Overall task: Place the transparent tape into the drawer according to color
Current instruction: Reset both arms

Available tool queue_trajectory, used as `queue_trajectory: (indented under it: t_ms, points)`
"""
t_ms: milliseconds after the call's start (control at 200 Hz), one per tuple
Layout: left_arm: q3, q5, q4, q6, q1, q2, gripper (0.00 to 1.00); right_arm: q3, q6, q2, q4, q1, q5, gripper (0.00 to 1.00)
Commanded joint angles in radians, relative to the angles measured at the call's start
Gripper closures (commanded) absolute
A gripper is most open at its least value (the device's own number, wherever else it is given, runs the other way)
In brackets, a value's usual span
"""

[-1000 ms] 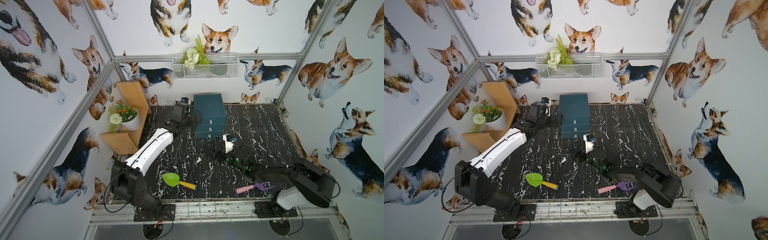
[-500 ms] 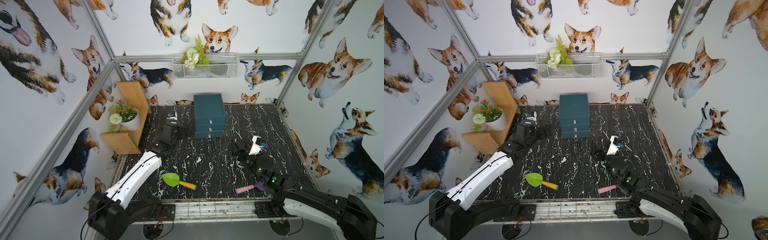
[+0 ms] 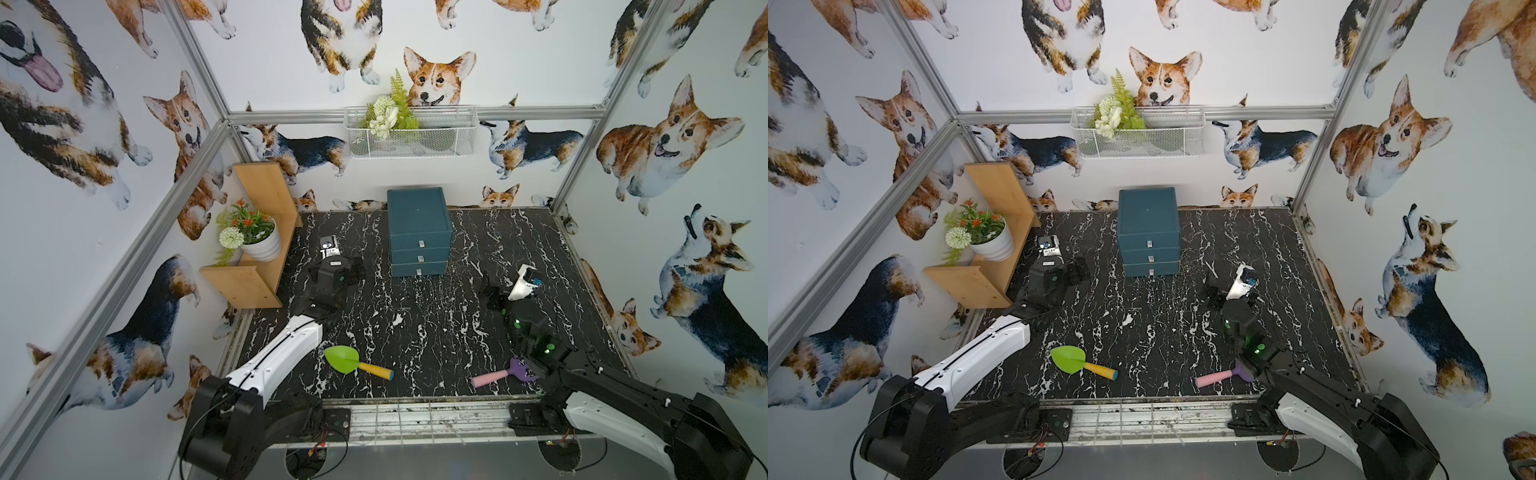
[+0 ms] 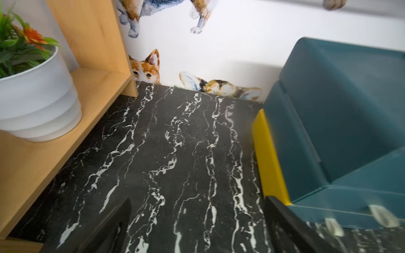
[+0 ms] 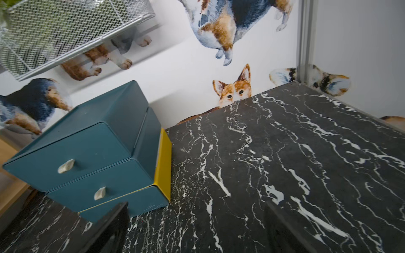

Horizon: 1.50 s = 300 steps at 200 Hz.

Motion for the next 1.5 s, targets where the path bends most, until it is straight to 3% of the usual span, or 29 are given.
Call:
queue_trajectory:
  t_ms: [0,315,410,495,681,786,926,966,1156,1261,1356,1416,1496]
  points:
    - [-0.026,-0.084,0.213,0.129,0.042,0.037,0.00,-0.011,-0.115,0.031,0.123,-0.005,0.034,0.00]
    - [-0.144,-0.057,0.458,0.246,0.175,0.236,0.01,0.010,-0.170,0.091,0.128,-0.006,0.092,0.00]
    - [-0.235,0.046,0.606,0.267,0.198,0.262,0.01,0.007,-0.173,0.091,0.139,-0.010,0.093,0.00]
    - [-0.298,0.058,0.752,0.287,0.201,0.281,0.01,0.001,-0.189,0.093,0.159,-0.012,0.090,0.00]
    - [-0.334,0.169,0.838,0.278,0.240,0.324,0.01,-0.009,-0.240,0.091,0.207,-0.051,0.069,0.00]
    - [-0.466,0.218,1.141,0.299,0.252,0.378,0.01,-0.007,-0.273,0.093,0.238,-0.095,0.038,0.00]
    - [-0.401,0.115,0.988,0.244,0.251,0.361,0.00,-0.050,-0.412,0.112,0.390,-0.159,0.030,0.00]
    - [-0.406,0.111,1.023,0.257,0.252,0.374,0.00,-0.068,-0.450,0.123,0.437,-0.196,0.028,0.00]
    - [-0.403,0.111,1.013,0.251,0.252,0.371,0.00,-0.129,-0.458,0.275,0.595,-0.383,-0.130,0.00]
    - [-0.402,0.112,1.011,0.251,0.252,0.372,0.00,-0.073,-0.504,0.312,0.535,-0.407,-0.181,0.00]
    - [-0.402,0.112,1.008,0.250,0.252,0.372,0.01,-0.068,-0.534,0.353,0.540,-0.422,-0.096,0.00]
    - [-0.401,0.112,1.006,0.249,0.252,0.372,0.00,-0.065,-0.503,0.352,0.456,-0.439,-0.133,0.00]
    - [-0.400,0.111,1.006,0.250,0.252,0.372,0.01,-0.140,-0.479,0.388,0.616,-0.457,-0.159,0.00]
